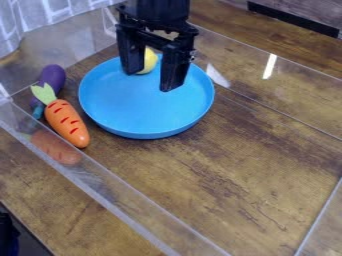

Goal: Move the carrot to the right side

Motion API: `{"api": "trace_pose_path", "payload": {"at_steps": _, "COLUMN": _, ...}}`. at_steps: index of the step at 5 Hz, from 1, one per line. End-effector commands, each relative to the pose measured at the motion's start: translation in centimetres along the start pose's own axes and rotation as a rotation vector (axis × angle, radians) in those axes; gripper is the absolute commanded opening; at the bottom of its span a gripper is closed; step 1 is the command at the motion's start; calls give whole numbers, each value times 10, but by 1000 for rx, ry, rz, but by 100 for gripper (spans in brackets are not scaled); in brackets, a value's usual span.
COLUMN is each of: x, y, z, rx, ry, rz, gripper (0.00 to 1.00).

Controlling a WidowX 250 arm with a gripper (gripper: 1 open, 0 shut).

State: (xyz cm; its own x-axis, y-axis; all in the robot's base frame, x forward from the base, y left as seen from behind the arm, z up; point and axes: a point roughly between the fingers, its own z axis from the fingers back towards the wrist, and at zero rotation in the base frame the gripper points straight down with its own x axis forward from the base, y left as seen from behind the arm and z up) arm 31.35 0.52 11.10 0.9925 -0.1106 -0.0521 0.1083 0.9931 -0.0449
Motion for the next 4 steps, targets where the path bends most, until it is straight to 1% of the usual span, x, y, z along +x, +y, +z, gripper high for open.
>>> {"api": "trace_pose_path", "payload": {"at_steps": 1, "x": 9, "y": 10, "z": 15, "rx": 4, "ry": -63, "rz": 17, "gripper": 100}}
{"api": "trace_pose_path", "payload": {"at_steps": 4, "x": 13, "y": 12, "z": 13, "rx": -4, "ry": -79, "rz": 8, "gripper": 100}}
